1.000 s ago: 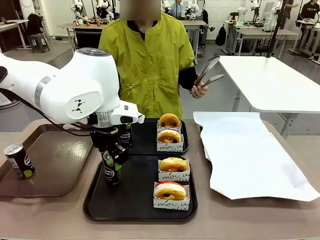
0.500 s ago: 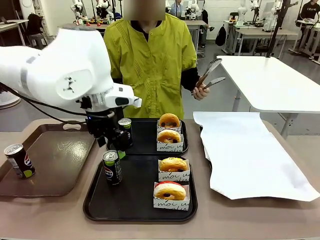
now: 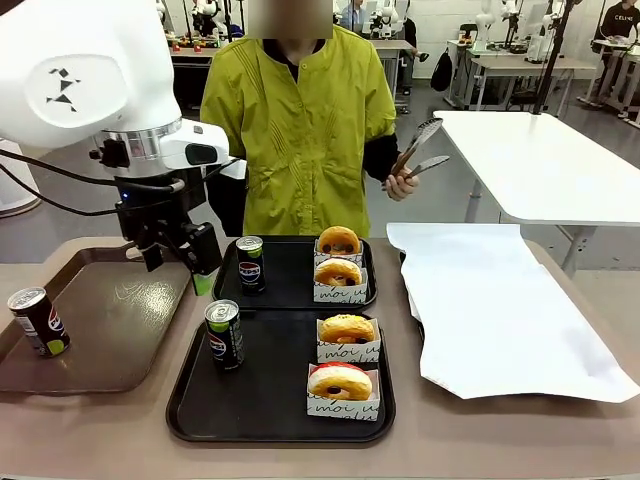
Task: Set up donuts and drinks on trays.
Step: Pick up one Pepsi coke from the Handle tray and place it on the Flat Tray without a Pepsi coke.
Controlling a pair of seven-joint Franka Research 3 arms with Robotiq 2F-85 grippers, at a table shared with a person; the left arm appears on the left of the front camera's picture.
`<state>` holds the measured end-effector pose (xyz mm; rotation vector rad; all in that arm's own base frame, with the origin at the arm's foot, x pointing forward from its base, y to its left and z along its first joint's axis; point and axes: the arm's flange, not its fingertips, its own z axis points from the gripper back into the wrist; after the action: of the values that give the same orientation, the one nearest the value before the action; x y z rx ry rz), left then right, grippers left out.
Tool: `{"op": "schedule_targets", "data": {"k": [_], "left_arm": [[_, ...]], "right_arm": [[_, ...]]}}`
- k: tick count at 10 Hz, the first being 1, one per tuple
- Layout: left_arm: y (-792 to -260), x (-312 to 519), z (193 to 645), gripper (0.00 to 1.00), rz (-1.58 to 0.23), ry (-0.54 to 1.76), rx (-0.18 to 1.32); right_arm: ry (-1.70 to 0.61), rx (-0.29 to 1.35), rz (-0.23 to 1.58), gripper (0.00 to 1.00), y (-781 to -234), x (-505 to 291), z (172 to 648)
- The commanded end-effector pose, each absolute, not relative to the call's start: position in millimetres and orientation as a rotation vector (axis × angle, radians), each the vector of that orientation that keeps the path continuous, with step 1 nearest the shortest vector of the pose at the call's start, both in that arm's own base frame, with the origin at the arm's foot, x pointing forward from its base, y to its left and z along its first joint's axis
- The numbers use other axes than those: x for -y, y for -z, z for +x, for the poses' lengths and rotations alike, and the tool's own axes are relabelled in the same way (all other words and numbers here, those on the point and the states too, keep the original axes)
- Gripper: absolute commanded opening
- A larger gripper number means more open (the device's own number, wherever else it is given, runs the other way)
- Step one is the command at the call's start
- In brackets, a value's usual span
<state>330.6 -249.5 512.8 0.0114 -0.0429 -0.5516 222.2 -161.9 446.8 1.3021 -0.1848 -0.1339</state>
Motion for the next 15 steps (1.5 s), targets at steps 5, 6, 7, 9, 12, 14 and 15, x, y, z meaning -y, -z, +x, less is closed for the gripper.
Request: {"op": "schedule_targets", "data": {"k": [5, 6, 7, 9, 12, 14, 15], "left_arm": [[-510, 256, 333, 1.0, -0.006, 0.577, 0.068], [-510, 256, 333, 1.0, -0.006, 0.577, 0.068], [-510, 256, 333, 1.0, -0.006, 0.577, 0.068], [-520, 227, 343, 1.0, -0.092, 0.447, 0.089], [-556, 91, 361, 1.0, -0.662, 0.234, 0.107], [-565, 27, 328, 1.0, -0.905, 0.166, 0.167], [-571, 0, 322, 1.0, -0.977, 0.145, 0.187]], "right_arm": [[0.129, 0.189, 1.309, 1.0, -446, 161, 221], [0.129, 0.189, 1.309, 1.0, -446, 161, 221], [0.129, 0.189, 1.309, 1.0, -446, 161, 221], [0.129, 0.189, 1.309, 1.0, -446, 161, 221], [0.129, 0.189, 1.309, 1.0, -446, 161, 221], [0.129, 0.189, 1.309, 1.0, -446, 161, 221], [0.129, 0.189, 1.309, 1.0, -446, 161, 221]]}}
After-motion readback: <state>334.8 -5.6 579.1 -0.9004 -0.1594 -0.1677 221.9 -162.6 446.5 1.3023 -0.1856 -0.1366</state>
